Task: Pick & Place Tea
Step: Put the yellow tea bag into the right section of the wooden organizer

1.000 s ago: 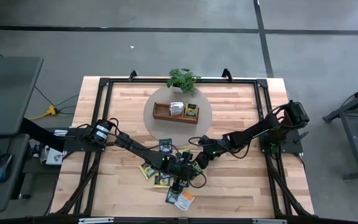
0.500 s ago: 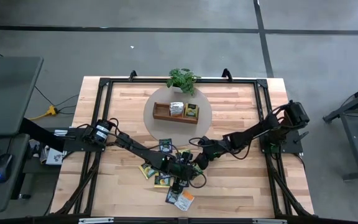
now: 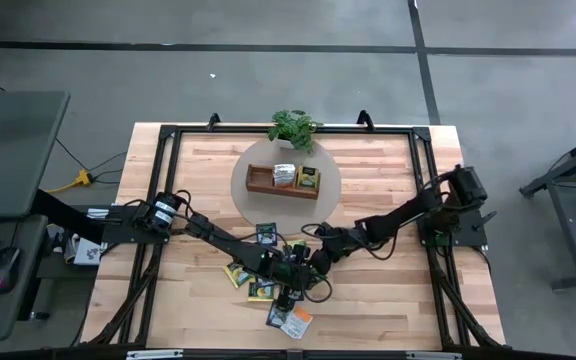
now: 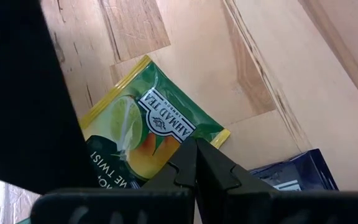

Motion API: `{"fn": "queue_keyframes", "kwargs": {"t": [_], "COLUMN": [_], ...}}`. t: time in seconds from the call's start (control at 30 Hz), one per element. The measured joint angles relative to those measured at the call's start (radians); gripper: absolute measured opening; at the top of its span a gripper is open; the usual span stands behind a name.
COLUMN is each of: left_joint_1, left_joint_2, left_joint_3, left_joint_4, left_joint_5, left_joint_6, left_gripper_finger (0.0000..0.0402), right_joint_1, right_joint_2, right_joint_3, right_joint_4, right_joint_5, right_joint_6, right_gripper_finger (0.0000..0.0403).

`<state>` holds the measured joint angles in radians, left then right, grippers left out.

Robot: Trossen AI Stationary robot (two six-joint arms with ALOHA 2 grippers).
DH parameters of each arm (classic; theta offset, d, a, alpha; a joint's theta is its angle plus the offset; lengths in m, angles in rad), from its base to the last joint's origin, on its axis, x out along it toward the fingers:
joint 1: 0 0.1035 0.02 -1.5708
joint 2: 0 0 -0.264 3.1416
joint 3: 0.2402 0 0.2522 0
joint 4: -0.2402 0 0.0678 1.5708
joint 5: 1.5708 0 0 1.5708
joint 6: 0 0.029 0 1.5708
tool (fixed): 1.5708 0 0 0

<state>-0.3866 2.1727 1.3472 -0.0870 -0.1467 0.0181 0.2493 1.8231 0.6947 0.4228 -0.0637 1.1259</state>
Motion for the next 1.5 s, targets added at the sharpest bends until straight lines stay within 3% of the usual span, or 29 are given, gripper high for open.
{"fn": "queue_keyframes", "kwargs": {"t": [0.4,0.77,1.0,1.27,1.5], "left_joint_1": [0.0,0.0,-0.005,-0.023,-0.041], "left_joint_2": [0.0,0.0,-0.009,-0.116,-0.18], "left_joint_3": [0.0,0.0,0.001,0.001,0.006], "left_joint_4": [-0.001,-0.001,-0.03,-0.25,-0.317], "left_joint_5": [0.001,0.001,-0.057,-0.155,-0.176], "left_joint_6": [0.0,0.0,0.025,0.057,0.036], "left_gripper_finger": [0.0,0.0,0.0,0.0,0.0], "right_joint_1": [0.0,0.0,0.002,0.02,0.024], "right_joint_2": [-0.001,0.0,0.001,0.002,-0.008], "right_joint_3": [0.016,0.015,0.015,0.016,0.015], "right_joint_4": [-0.038,-0.045,-0.045,-0.053,-0.071], "right_joint_5": [-0.018,0.016,0.036,0.055,0.06], "right_joint_6": [-0.015,-0.066,-0.113,-0.147,-0.167], "right_gripper_finger": [0.0086,0.0006,0.0002,0.0001,0.0001]}}
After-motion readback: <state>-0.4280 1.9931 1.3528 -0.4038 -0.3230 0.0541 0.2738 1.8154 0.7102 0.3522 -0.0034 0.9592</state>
